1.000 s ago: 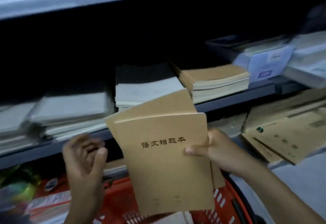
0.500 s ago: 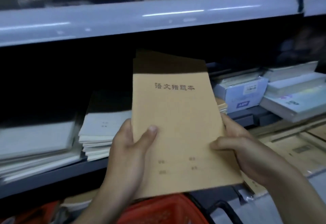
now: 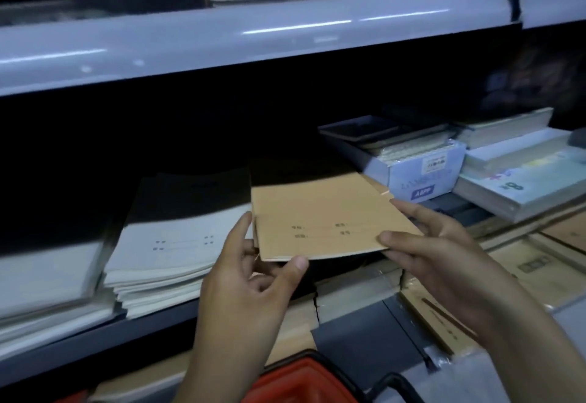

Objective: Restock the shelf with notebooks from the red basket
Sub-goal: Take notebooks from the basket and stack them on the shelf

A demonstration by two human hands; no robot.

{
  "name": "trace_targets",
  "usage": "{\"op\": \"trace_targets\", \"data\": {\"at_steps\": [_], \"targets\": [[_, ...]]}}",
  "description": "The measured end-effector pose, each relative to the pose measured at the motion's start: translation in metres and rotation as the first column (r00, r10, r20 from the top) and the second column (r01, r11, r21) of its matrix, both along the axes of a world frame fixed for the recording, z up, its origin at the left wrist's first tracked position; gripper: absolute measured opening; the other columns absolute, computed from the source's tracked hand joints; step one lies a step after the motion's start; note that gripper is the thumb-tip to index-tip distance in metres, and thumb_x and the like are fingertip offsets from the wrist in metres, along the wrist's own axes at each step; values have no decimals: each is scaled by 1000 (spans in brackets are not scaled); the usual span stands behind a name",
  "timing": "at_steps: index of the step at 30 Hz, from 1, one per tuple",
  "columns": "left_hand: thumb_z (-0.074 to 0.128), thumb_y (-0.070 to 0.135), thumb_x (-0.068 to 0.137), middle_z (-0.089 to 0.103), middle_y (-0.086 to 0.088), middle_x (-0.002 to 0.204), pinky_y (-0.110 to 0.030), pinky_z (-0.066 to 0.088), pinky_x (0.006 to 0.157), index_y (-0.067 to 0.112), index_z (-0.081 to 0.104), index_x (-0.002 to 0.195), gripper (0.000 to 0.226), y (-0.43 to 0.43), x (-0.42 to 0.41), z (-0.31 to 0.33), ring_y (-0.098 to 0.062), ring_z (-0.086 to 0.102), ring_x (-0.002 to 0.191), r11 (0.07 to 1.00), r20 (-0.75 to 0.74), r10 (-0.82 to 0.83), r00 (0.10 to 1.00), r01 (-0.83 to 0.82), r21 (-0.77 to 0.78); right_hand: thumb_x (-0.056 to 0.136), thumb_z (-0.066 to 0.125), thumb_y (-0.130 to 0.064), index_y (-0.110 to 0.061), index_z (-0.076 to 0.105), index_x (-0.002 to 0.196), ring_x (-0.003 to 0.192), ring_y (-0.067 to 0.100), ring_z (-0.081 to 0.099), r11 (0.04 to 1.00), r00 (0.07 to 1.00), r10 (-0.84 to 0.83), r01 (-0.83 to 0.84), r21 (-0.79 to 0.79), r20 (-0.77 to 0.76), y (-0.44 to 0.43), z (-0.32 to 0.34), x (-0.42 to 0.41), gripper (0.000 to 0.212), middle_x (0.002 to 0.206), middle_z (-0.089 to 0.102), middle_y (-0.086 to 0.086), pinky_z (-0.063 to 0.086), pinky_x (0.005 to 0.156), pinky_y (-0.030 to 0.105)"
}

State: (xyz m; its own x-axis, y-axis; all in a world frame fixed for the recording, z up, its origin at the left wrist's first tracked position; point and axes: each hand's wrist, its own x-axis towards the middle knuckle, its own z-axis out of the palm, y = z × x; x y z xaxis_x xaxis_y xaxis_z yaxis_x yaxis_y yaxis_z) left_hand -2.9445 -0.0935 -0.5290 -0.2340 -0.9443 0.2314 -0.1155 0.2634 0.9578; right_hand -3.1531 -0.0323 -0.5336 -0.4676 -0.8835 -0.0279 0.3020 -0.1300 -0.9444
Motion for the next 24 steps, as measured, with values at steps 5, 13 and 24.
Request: {"op": "trace_targets", "data": {"at_steps": [5,13,24], "targets": [[72,28,84,48,13,94,-1,40,70,30,59,130,48,-13,-3,2,7,55,83,914,286,239,928,-116,-388,83,74,-8,-19,60,119,88,11,73,965,924,-259,259,-39,-283,-11,-4,11,41,98,75,-4,57,73,20],[60,41,92,63,14,102,-23,46,72,33,56,123,32,-38,-15,11,-10,60,87,908,487,219,846,5,-418,86,73,-20,-26,51,136,90,7,67,943,872,-296,332,25,-390,-31,-14,4,54,88,71,-5,43,72,18],[56,45,94,70,-5,105,-34,55,74,17,64,116,36,-52,-34,11,-25,65,92,913,604,298,739,-35,-407,82,73,-46,-42,55,128,101,27,67,868,748,-442,497,-24,-496,-56,-24,7,49,133,53,-10,56,85,44]]}}
